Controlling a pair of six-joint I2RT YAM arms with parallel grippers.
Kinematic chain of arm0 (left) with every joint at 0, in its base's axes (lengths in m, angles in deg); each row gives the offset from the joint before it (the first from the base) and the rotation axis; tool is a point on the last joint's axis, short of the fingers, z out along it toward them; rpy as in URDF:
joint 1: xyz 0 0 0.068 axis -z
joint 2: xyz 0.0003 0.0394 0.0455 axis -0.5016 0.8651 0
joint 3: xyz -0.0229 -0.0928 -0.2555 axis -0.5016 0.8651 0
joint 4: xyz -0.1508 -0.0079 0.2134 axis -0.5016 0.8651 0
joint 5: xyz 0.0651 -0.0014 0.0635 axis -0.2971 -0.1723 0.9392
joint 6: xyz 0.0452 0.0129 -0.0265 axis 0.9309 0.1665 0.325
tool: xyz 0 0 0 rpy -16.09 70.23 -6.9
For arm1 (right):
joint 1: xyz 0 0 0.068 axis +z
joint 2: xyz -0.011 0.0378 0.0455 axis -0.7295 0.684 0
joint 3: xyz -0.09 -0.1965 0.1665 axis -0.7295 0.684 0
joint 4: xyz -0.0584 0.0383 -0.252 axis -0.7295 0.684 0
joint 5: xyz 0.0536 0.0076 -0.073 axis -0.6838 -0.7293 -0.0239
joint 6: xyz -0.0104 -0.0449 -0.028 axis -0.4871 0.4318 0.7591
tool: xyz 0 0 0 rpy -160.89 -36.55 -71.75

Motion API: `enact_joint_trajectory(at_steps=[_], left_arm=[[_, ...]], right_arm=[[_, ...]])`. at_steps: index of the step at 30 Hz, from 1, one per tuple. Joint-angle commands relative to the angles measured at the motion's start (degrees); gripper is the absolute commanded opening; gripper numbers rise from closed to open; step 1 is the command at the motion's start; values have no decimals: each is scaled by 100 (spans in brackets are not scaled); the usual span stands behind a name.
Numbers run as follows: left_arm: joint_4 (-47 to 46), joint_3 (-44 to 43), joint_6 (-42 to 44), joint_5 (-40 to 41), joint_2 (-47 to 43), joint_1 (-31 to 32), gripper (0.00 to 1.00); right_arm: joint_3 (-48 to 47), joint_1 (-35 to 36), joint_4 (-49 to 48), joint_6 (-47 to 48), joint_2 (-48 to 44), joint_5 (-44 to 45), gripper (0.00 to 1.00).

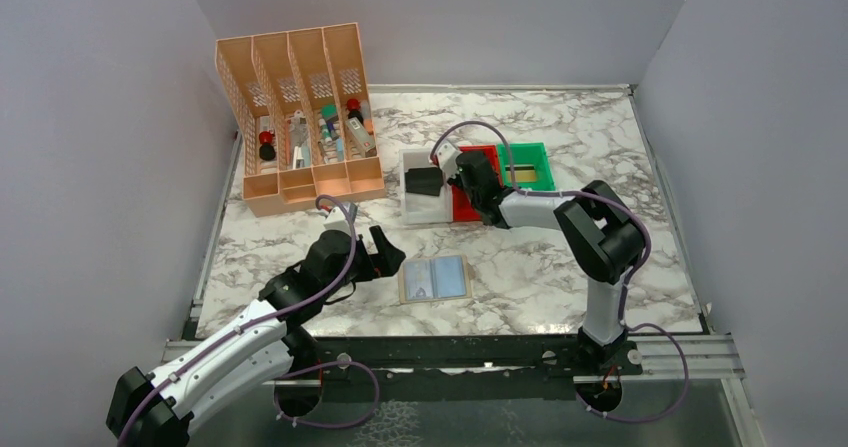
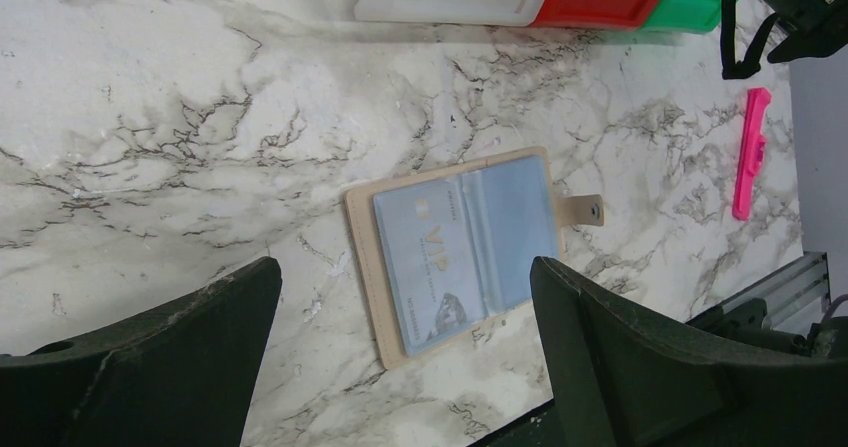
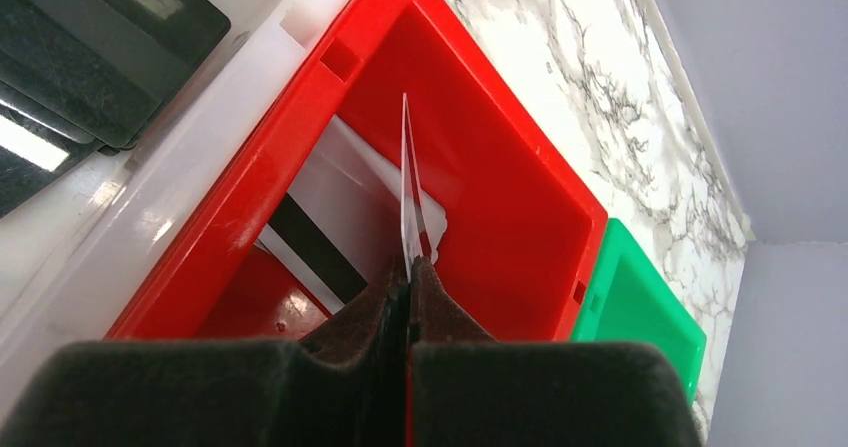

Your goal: Take the credit cards out of the card holder

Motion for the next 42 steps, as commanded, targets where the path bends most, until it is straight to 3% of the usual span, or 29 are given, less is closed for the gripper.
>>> enact_joint_trajectory(at_steps=[1, 11, 18, 22, 27, 30, 33, 34, 38, 42], left_arm=[[4, -142, -81, 42, 22, 16, 98], [-74, -120, -107, -31, 65, 19, 98], [-159, -116, -121, -52, 153, 19, 98], [-241, -143, -104, -96, 274, 19, 98], [-237, -191, -75, -104, 398, 18, 98], [-249, -163, -159, -7, 365, 19, 98], [-227, -104, -349, 160, 251, 18, 98], [-179, -99, -409, 238, 202, 19, 98], [7, -66, -532, 499, -42, 18, 98], [60, 28, -686, 640, -242, 19, 98]], right_arm=[[-119, -36, 132, -187, 60, -171, 7], [46, -92, 653, -911, -754, -1180, 39], [55, -107, 1110, -1680, -1514, -1457, 45], [319, -107, 1381, -2971, -2180, -1762, 48], [360, -107, 2640, -4594, -2686, -3195, 50], [1081, -107, 2198, -5308, -3033, -4408, 50], [1621, 96, 1821, -6003, -3309, -5076, 50], [1657, 332, 1878, -6019, -3361, -4969, 50], [1775, 1427, 2460, -6418, -3533, -2953, 48], [1901, 2119, 2491, -6837, -3523, -2016, 45]])
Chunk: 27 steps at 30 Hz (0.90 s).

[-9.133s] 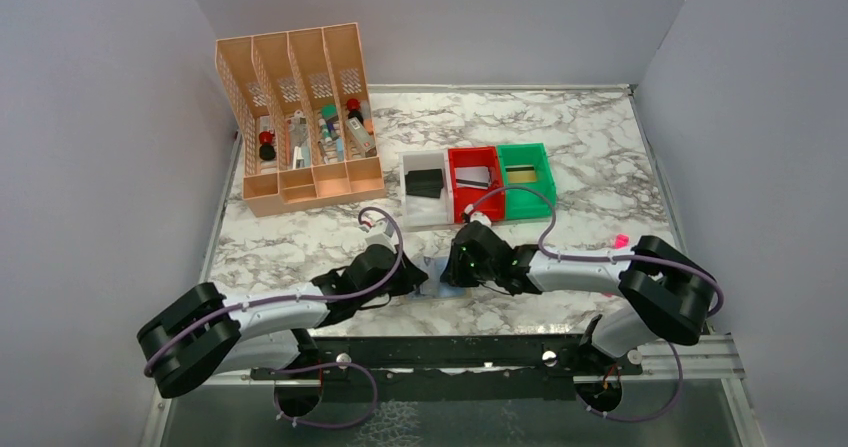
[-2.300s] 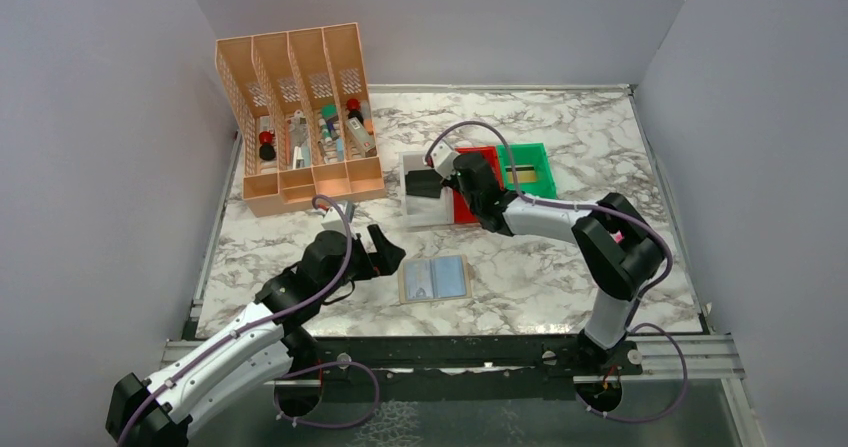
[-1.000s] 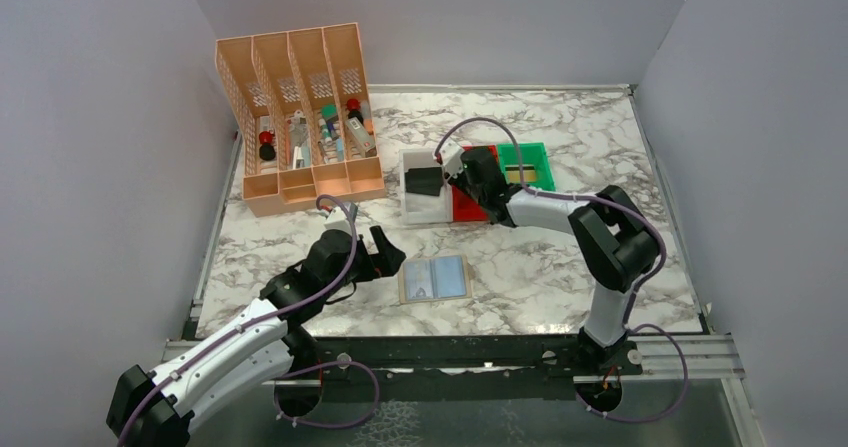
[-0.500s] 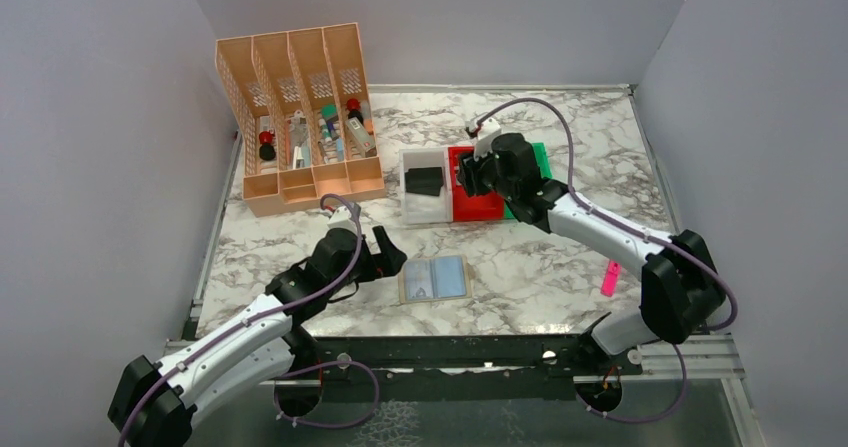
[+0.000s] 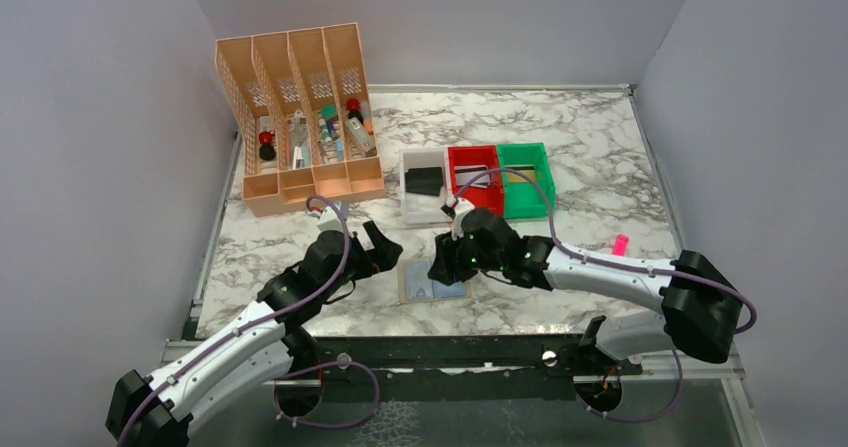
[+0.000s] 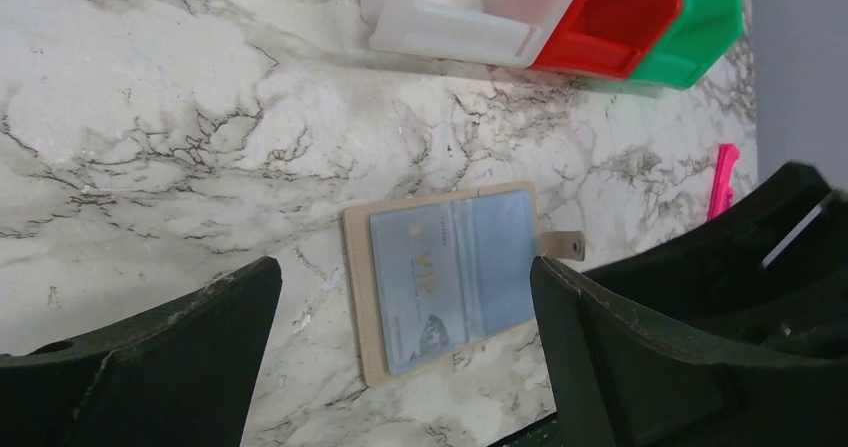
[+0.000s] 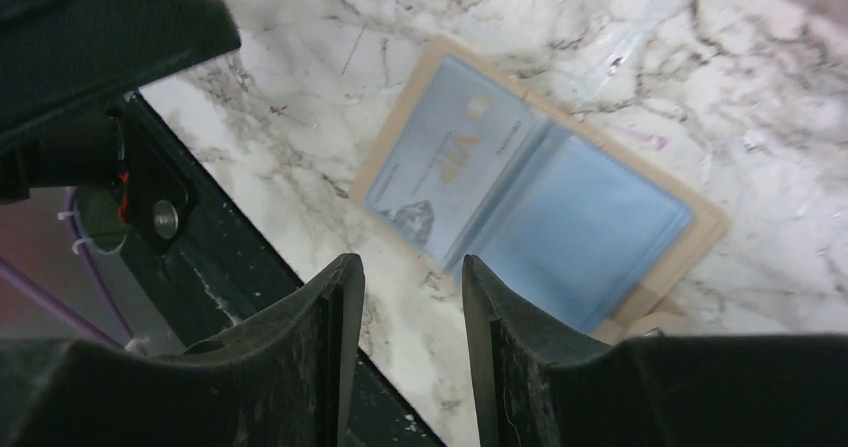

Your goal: Take the credit cards out of the card holder

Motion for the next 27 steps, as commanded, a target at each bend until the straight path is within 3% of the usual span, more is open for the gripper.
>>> enact_joint_trajectory(at_steps=[1, 12, 27], left_arm=[[95, 42, -239, 359, -247, 18, 98], [376, 89, -352, 477, -448, 12, 98], [360, 142, -239, 362, -425, 19, 98]], right_arm=[[97, 596, 126, -738, -135, 1418, 44], [-408, 1237, 94, -798, 986, 1778, 44], [-1291, 1680, 865, -1015, 2191, 2928, 57]])
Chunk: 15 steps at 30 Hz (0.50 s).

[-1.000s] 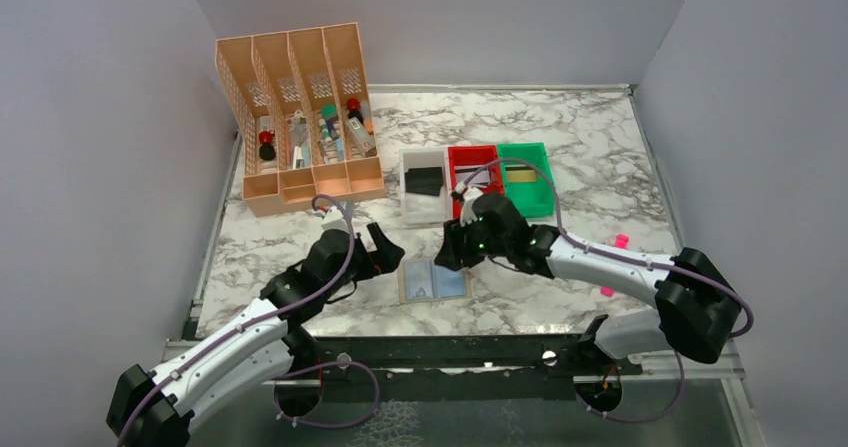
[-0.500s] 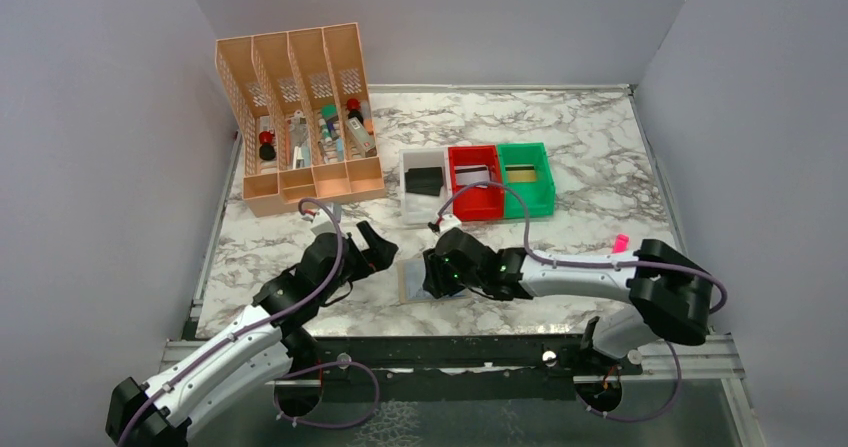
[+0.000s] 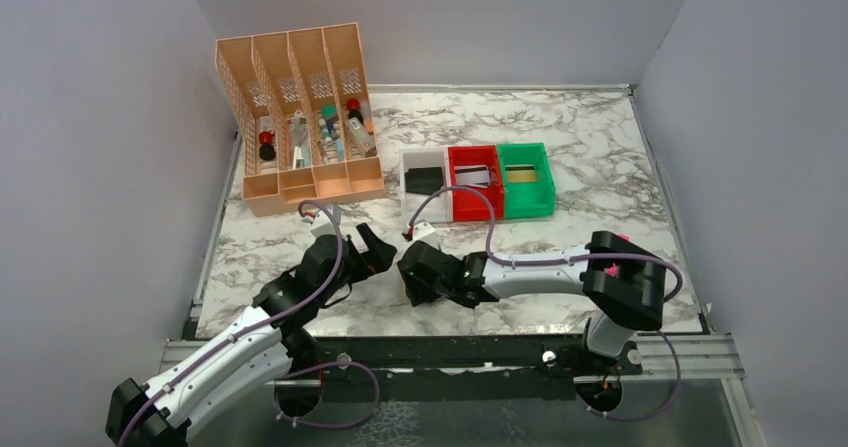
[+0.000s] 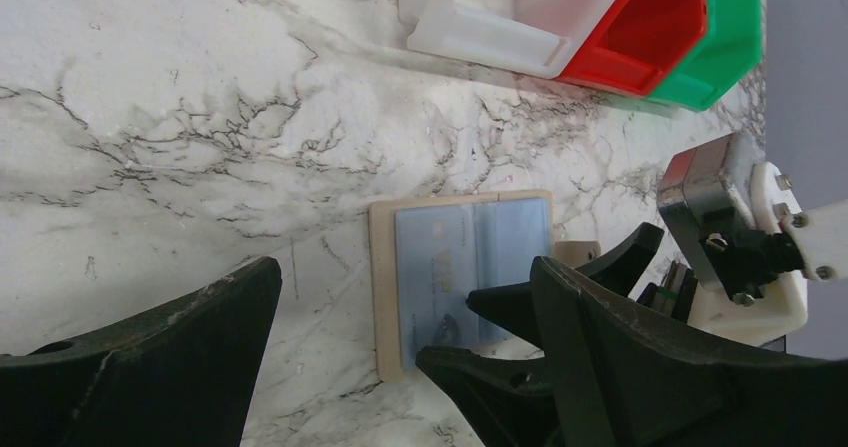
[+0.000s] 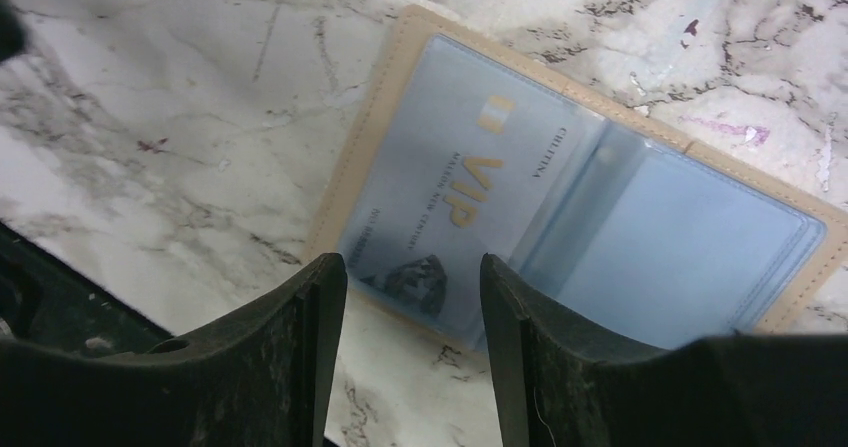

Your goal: Take the credit cards out of the card holder

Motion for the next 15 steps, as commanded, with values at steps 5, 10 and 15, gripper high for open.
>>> enact_joint_trajectory(at_steps=[5, 10, 15], left_arm=[[-14, 87, 23, 31, 5, 18, 98], [-26, 115, 18, -28, 8, 19, 98], [-40, 151, -15, -7, 3, 18, 98]], right_arm=[[-203, 43, 483, -222, 723, 785, 58], [-78, 41, 475, -474, 1110, 844, 47], [-69, 45, 504, -511, 1145, 1005, 31]])
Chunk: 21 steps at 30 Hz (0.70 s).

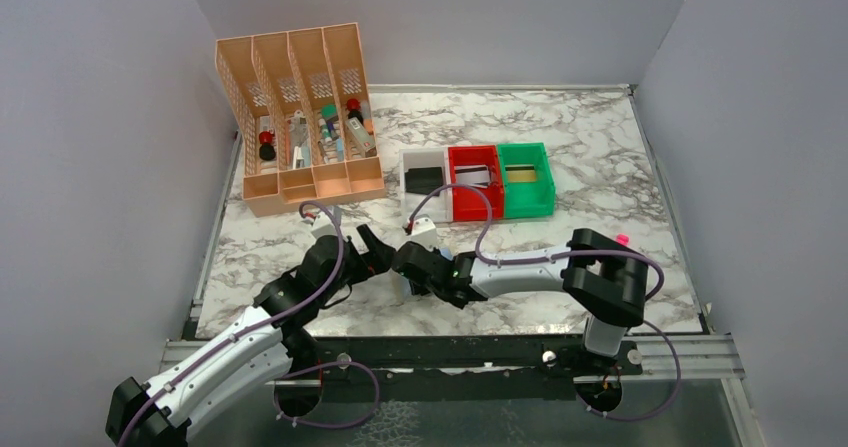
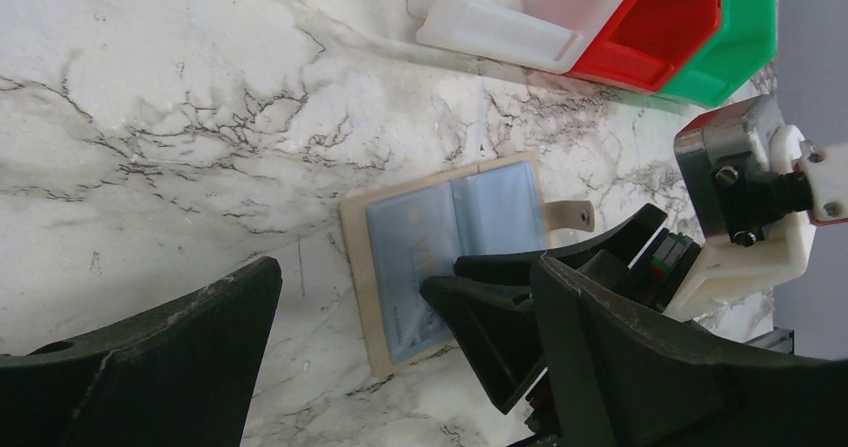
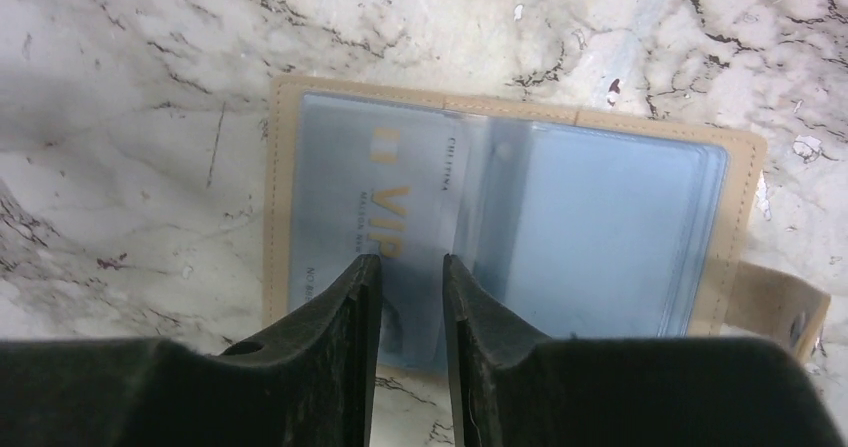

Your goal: Take the credit cards out of the card holder

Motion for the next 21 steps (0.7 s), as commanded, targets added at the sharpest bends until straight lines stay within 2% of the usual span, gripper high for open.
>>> enact_joint_trajectory(at_steps=[1, 8, 13, 18, 21], left_arm=[[-55, 100, -17, -3, -20, 17, 98], [-111, 135, -80, -62, 43, 19, 98], [-145, 181, -111, -130, 57, 18, 98], [-128, 193, -112, -82, 14, 19, 98], [-113, 210, -93, -8, 16, 16, 98]], right_arm=[[252, -9, 512, -140, 531, 130, 28], [178, -14, 489, 0, 459, 171, 9], [146, -14, 517, 42, 313, 211, 6], [112, -13, 409, 207, -48, -4, 26], [32, -14, 326, 398, -157, -80, 33]])
